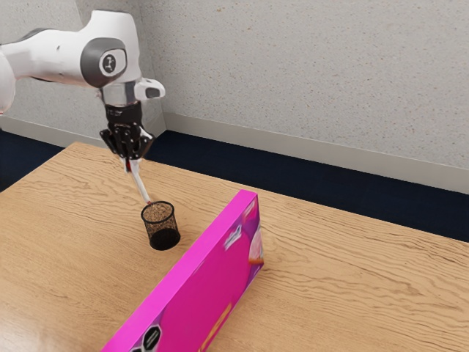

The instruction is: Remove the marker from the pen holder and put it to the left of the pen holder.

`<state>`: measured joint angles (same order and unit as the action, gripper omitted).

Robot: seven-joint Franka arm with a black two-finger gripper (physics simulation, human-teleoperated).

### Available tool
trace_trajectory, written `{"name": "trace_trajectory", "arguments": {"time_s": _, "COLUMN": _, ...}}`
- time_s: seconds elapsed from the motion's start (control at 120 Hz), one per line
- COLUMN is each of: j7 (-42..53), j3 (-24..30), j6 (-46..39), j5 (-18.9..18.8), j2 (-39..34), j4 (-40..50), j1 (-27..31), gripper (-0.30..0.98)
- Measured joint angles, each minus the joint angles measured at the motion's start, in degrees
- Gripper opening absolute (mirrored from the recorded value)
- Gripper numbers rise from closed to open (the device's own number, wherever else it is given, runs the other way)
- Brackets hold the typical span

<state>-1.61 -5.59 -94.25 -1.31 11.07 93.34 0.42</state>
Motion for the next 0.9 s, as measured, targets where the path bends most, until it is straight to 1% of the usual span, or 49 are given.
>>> {"name": "trace_trajectory", "arguments": {"time_s": 0.067, "j7": -0.11, "j3": 1.18, "j6": 0.79, "j5": 0.29, "j2": 7.49, "j4": -7.98, "j1": 4.12, "gripper": -0.1}}
{"name": "trace_trajectory", "arguments": {"time_s": 0.125, "j7": -0.17, "j3": 2.71, "j6": 1.11, "j5": 0.79, "j2": 13.04, "j4": -12.78, "j1": 7.3, "gripper": -0.1}}
{"name": "trace_trajectory", "arguments": {"time_s": 0.192, "j7": -0.22, "j3": 3.36, "j6": 0.17, "j5": 1.99, "j2": 17.24, "j4": -15.11, "j1": 9.57, "gripper": -0.1}}
{"name": "trace_trajectory", "arguments": {"time_s": 0.258, "j7": -0.01, "j3": 3.36, "j6": -1.72, "j5": 3.73, "j2": 19.44, "j4": -15.73, "j1": 10.81, "gripper": -0.1}}
{"name": "trace_trajectory", "arguments": {"time_s": 0.417, "j7": 0.86, "j3": 3.06, "j6": -6.61, "j5": 6.89, "j2": 21.68, "j4": -15.48, "j1": 11.97, "gripper": -0.1}}
{"name": "trace_trajectory", "arguments": {"time_s": 0.575, "j7": 1.59, "j3": 2.9, "j6": -9.4, "j5": 8.01, "j2": 22.98, "j4": -13.7, "j1": 12.4, "gripper": -0.09}}
{"name": "trace_trajectory", "arguments": {"time_s": 0.608, "j7": 1.71, "j3": 2.9, "j6": -9.75, "j5": 8.09, "j2": 23.03, "j4": -13.19, "j1": 12.41, "gripper": -0.07}}
{"name": "trace_trajectory", "arguments": {"time_s": 0.775, "j7": 2.57, "j3": 2.73, "j6": -10.29, "j5": 9.08, "j2": 22.75, "j4": -10.51, "j1": 12.71, "gripper": 0.12}}
{"name": "trace_trajectory", "arguments": {"time_s": 0.808, "j7": 2.73, "j3": 2.71, "j6": -10.29, "j5": 9.21, "j2": 22.61, "j4": -9.88, "j1": 12.75, "gripper": 0.13}}
{"name": "trace_trajectory", "arguments": {"time_s": 0.9, "j7": 3.07, "j3": 2.54, "j6": -9.66, "j5": 9.44, "j2": 22.39, "j4": -8.95, "j1": 12.83, "gripper": 0.09}}
